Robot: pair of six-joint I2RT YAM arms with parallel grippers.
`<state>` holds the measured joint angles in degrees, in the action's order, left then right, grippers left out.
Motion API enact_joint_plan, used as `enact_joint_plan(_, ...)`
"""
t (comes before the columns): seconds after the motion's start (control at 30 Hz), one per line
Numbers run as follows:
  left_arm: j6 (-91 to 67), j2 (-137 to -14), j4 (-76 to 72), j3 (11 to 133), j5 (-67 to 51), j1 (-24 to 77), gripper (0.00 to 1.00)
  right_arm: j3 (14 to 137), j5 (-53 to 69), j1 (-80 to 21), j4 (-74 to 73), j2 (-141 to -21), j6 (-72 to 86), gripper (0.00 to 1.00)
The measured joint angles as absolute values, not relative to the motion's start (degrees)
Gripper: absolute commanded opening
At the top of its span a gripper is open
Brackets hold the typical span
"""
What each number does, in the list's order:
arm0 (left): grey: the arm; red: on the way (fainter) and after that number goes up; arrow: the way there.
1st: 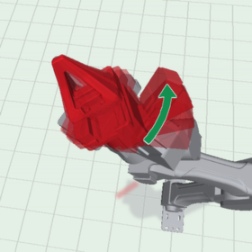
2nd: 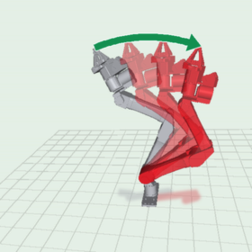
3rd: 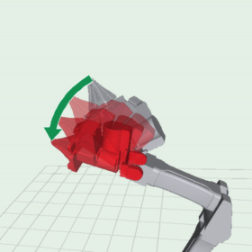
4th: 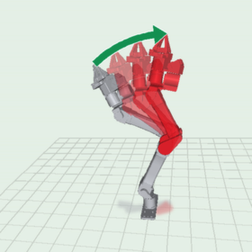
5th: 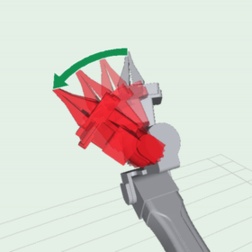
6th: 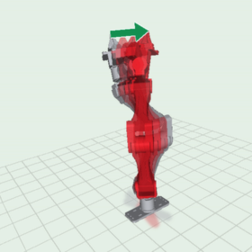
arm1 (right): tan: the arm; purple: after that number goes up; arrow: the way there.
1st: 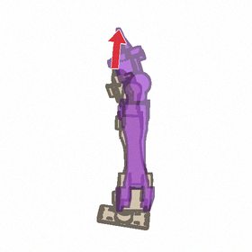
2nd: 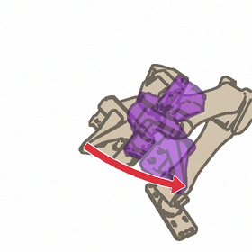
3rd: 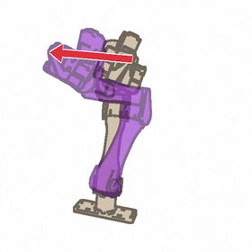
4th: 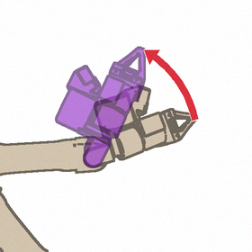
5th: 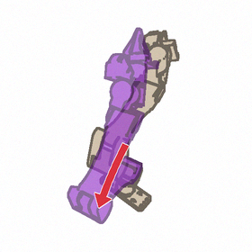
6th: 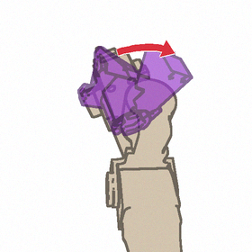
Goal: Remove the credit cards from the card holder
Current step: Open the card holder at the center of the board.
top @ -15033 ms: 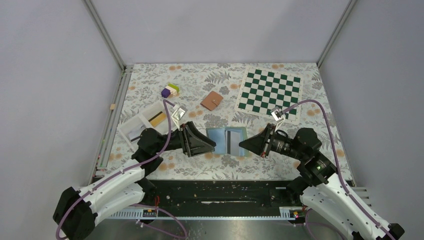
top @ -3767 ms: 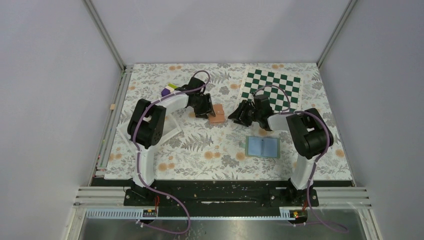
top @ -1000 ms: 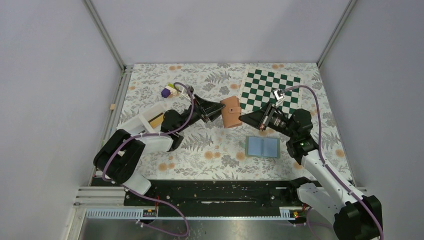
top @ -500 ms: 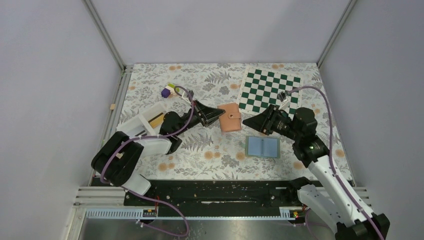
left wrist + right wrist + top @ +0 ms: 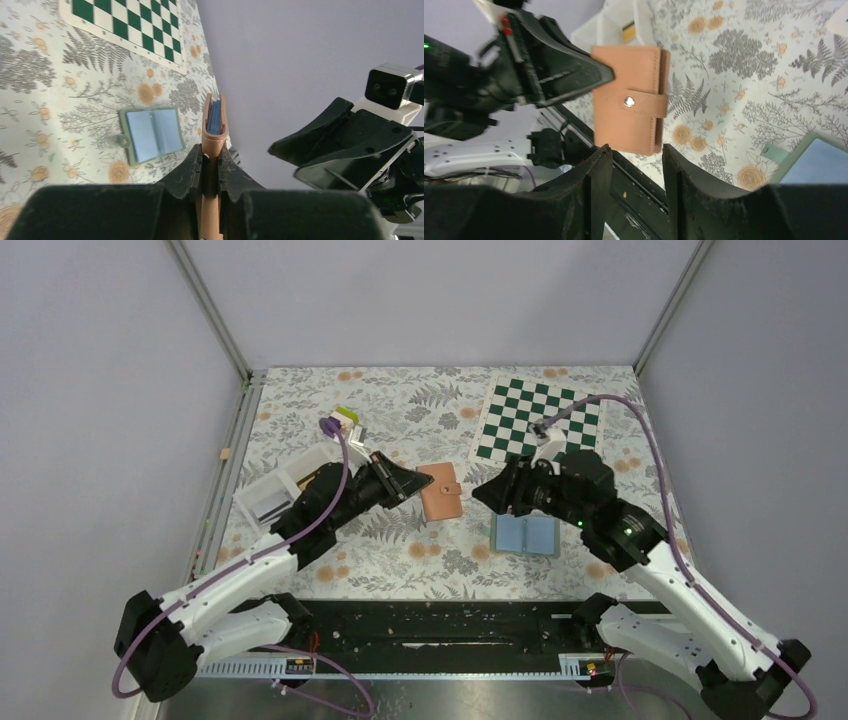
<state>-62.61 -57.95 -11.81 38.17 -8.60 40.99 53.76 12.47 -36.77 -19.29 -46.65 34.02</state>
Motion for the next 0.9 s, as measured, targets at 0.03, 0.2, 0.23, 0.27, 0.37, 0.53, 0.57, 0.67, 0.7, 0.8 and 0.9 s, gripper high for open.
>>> enact_joint_plan(0.03,-62.1,-56.6,-10.0,38.3,-7.3,41.4,0.00,53.9,11.4,-38.1,-19.4,-47.6,33.7,0.49)
enact_joint_plan(0.2,-61.3,-55.0,-4.5,38.8,-3.1,43.0,0.00,54.1,5.8,-45.1,-19.4,-53.1,32.9,0.49)
enact_joint_plan(0.23,-61.3,-55.0,-3.7,38.8,-2.7,43.3,0.00,54.3,5.0,-46.3,-19.4,-54.1,32.8,0.49)
enact_joint_plan(0.27,-61.3,-55.0,-3.2,38.8,-2.5,43.6,0.00,54.7,4.4,-47.3,-19.2,-55.0,32.8,0.49)
enact_joint_plan(0.37,-61.4,-55.0,-3.1,38.8,-2.2,44.1,0.00,55.7,2.4,-50.1,-18.3,-57.8,32.4,0.51)
enact_joint_plan(0.53,-62.7,-54.8,-5.1,37.8,-2.4,44.2,0.00,57.2,-0.6,-52.2,-18.2,-61.7,31.5,0.54)
enact_joint_plan(0.57,-63.1,-54.8,-5.6,37.5,-2.6,44.2,0.00,57.3,-0.7,-52.3,-18.0,-62.3,31.4,0.54)
enact_joint_plan(0.67,-64.2,-54.8,-8.3,35.9,-2.8,44.2,0.00,57.3,-1.9,-53.0,-17.8,-63.8,31.2,0.54)
enact_joint_plan(0.7,-64.7,-54.8,-9.1,35.3,-2.8,44.2,0.00,57.3,-2.3,-53.3,-17.8,-64.1,31.1,0.53)
enact_joint_plan(0.8,-66.3,-54.9,-10.8,33.7,-3.1,44.2,0.00,57.3,-4.0,-54.0,-18.0,-64.7,30.8,0.51)
enact_joint_plan(0.9,-67.7,-55.4,-12.2,33.3,-3.4,44.2,0.00,57.3,-6.6,-55.0,-18.2,-64.7,29.9,0.45)
